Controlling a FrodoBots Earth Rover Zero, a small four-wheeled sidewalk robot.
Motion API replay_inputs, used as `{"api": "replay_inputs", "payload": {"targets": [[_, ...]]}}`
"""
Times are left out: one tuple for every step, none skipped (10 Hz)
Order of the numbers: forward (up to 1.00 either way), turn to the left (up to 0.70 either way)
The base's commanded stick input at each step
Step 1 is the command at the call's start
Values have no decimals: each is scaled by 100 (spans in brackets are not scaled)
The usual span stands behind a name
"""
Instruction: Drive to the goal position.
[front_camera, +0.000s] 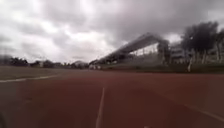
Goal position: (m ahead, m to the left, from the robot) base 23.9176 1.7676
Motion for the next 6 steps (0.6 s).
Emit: {"api": "replay_inputs", "payload": {"targets": [[70,0],[70,0],[70,0],[70,0],[70,0],[70,0]]}}
